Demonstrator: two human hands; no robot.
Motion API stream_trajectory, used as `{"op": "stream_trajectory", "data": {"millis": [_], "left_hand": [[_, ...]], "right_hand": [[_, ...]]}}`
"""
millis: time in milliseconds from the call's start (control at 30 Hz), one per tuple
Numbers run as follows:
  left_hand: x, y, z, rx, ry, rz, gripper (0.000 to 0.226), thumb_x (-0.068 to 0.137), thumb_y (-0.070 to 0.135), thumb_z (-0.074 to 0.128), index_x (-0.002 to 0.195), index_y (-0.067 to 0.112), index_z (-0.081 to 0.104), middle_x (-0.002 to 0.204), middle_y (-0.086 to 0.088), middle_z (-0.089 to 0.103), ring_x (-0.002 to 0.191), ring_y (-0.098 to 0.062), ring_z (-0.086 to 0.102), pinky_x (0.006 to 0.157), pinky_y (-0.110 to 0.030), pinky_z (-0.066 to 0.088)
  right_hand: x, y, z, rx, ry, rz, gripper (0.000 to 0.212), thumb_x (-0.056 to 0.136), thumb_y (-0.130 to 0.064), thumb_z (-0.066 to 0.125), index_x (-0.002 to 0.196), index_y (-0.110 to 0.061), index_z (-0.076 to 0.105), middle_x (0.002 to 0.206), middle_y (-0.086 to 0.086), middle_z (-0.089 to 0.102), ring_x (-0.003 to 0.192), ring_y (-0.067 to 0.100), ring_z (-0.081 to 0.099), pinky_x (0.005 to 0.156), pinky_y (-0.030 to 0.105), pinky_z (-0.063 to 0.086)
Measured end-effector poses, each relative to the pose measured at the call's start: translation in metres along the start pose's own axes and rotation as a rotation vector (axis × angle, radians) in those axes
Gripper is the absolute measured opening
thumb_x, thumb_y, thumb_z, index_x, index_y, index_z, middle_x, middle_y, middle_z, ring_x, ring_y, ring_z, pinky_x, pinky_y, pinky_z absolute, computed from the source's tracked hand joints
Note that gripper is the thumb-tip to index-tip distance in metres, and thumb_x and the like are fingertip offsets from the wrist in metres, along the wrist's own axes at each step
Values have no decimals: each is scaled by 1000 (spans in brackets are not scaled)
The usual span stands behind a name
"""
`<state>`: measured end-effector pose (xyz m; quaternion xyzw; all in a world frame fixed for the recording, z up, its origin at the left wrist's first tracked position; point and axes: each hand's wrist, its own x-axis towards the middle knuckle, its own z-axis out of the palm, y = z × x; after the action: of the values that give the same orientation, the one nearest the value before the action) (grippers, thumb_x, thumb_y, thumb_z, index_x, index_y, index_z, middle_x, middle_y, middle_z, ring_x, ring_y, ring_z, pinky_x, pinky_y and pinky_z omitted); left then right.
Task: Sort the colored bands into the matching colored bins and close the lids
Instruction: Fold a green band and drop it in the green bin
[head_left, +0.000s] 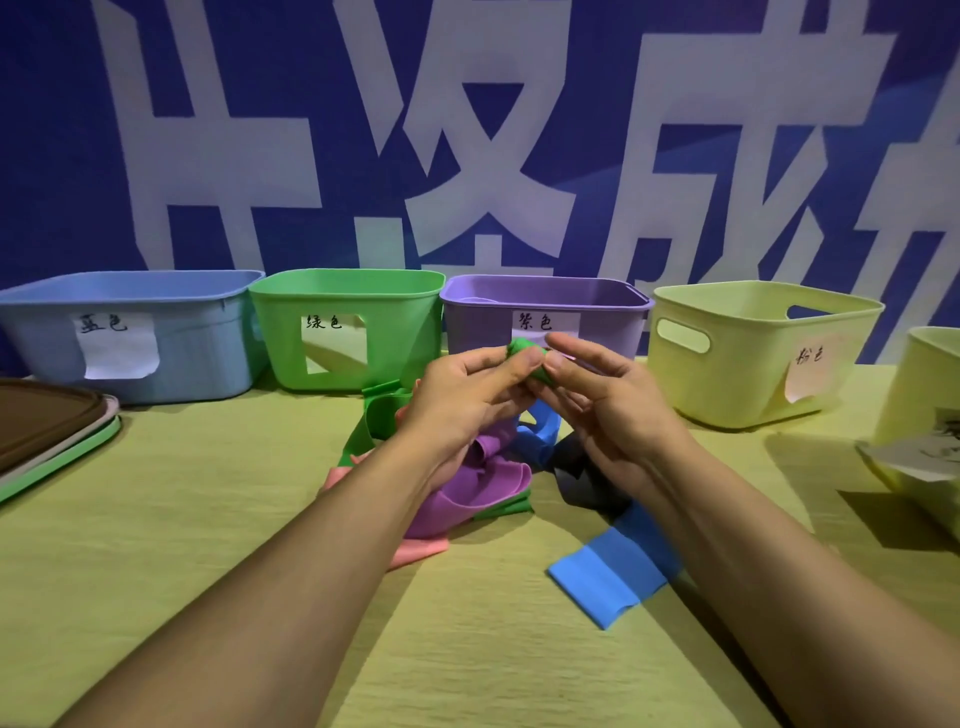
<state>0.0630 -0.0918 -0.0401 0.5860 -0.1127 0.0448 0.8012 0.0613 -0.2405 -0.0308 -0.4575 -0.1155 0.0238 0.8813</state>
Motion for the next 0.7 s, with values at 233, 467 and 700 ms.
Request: {"op": "stream_trajectory", "data": {"millis": [233, 467, 700], "left_hand": [[2, -1, 2, -128, 103, 81, 15, 90, 0, 70, 104, 6, 73, 95, -10, 77, 86, -17, 74, 83, -25, 62], [6, 9, -7, -117, 301, 198, 13, 95, 4, 68, 102, 14, 71, 101, -10, 77, 95, -21, 74, 87, -30, 61], [55, 55, -41, 407, 509, 284, 24, 94, 16, 74, 118, 13, 74, 100, 4, 75, 100, -15, 71, 102, -39, 56]], "right_hand": [[-2, 12, 9, 141, -17, 43, 37, 95, 6, 60, 129, -6, 62, 116, 17, 75, 105, 26, 74, 87, 34, 62], [-5, 18, 3, -878, 51, -488, 20, 101, -21, 63, 121, -21, 64, 117, -7, 68, 107, 3, 66, 89, 18, 54], [0, 24, 1, -1409, 14, -708, 30, 103, -36, 54, 131, -24, 58, 128, -8, 58, 116, 13, 57, 90, 37, 54]]}}
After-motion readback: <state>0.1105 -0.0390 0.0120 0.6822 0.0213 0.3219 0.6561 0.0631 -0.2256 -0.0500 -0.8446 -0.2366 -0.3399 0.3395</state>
